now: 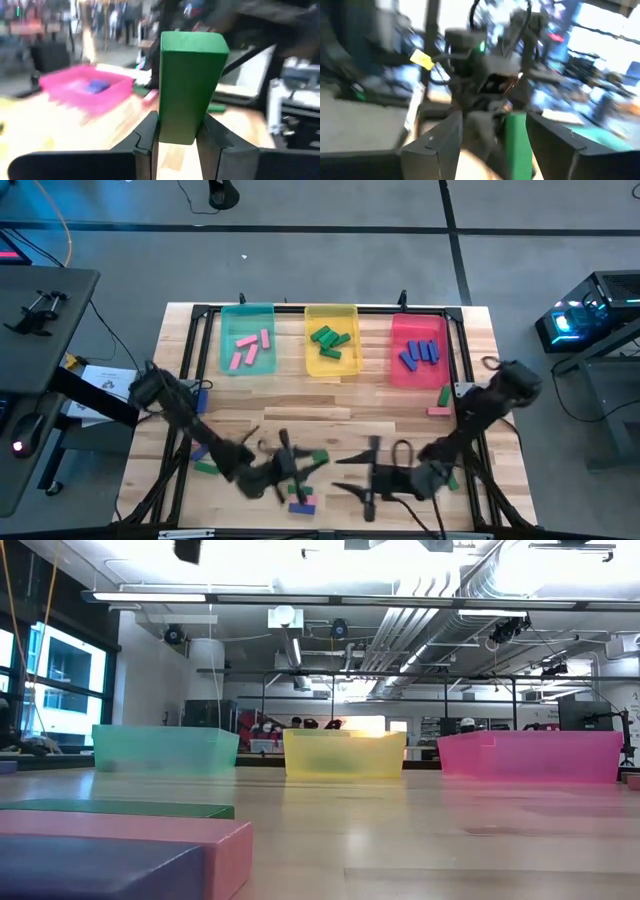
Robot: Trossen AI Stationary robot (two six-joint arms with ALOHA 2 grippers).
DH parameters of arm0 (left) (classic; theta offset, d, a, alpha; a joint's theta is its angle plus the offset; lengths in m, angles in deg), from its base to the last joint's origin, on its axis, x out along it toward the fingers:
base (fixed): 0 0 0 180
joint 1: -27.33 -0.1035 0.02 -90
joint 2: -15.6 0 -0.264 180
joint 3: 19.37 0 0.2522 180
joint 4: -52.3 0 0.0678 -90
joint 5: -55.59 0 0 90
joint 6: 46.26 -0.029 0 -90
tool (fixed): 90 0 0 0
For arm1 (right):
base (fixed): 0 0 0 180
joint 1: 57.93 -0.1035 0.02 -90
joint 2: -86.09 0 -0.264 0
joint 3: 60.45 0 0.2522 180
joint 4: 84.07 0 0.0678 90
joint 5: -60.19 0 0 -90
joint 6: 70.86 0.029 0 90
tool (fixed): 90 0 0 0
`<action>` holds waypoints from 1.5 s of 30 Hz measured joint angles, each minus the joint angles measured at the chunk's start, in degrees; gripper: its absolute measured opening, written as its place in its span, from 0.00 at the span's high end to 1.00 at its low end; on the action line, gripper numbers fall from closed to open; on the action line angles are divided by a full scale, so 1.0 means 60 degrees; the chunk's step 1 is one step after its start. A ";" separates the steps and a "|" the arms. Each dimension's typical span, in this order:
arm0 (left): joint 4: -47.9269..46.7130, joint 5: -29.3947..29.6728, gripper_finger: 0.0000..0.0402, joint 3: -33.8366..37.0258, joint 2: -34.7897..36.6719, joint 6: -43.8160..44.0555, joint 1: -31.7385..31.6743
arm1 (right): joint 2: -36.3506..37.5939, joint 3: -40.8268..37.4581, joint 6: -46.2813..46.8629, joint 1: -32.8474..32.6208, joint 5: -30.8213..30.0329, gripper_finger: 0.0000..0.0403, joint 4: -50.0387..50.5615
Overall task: Sort blocks
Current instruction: Put the green wooden block into the yellow bin
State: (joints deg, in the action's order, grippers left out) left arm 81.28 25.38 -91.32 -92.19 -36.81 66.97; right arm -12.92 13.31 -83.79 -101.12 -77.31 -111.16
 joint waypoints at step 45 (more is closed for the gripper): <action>-1.6475 -0.9256 0.41 -0.7550 -0.2744 0.0906 -1.0512 | 0.0402 -0.0015 0.9616 -0.3177 -0.4716 0.49 0.7559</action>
State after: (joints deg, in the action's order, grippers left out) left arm -17.57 -30.15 -136.63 -108.65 -31.37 3.90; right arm -10.50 13.23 -26.10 -120.18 -105.60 -65.80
